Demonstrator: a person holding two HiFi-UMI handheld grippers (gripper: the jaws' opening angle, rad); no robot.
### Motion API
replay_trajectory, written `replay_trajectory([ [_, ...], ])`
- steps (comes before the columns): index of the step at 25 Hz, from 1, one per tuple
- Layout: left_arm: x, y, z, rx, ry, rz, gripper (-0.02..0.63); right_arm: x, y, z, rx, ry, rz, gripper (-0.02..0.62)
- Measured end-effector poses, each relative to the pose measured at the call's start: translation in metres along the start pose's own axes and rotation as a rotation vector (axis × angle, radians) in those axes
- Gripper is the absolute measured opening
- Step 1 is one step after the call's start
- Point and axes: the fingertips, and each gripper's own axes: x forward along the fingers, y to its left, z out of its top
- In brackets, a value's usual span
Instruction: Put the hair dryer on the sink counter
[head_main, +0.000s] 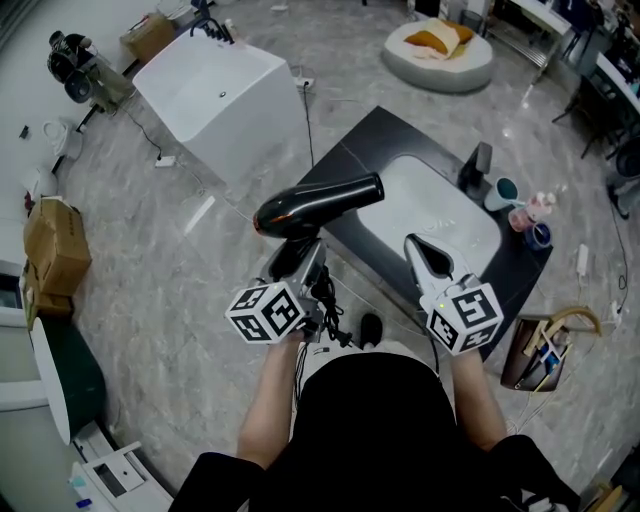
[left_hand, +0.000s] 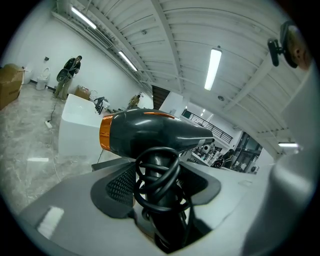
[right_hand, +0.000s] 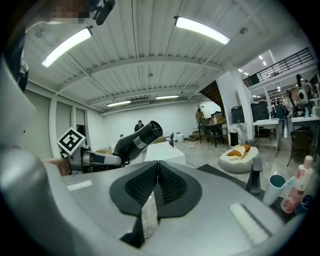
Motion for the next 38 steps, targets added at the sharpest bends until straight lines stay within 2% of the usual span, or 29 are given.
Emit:
replay_trajectory([
  [9,0.018,0.023,0.010,-0.012,0.029,-0.008,0.262,0.028,-0.006,-0.001,0.024,0.018,-0.028,0.011],
  [17,0.062,0.052,0.038,-0.009,0.084,-0.048,0.262,0.071,-0.020,0.013,0.049,0.030,-0.093,0.011],
  [29,0.144,0.079,0.077,0.046,0.204,-0.180,0.262,0.132,-0.038,0.030,0.095,0.040,-0.236,0.011],
  [38,0.200,0.100,0.081,0.093,0.333,-0.284,0.262,0.159,-0.038,0.030,0.144,0.069,-0.366,0.009],
])
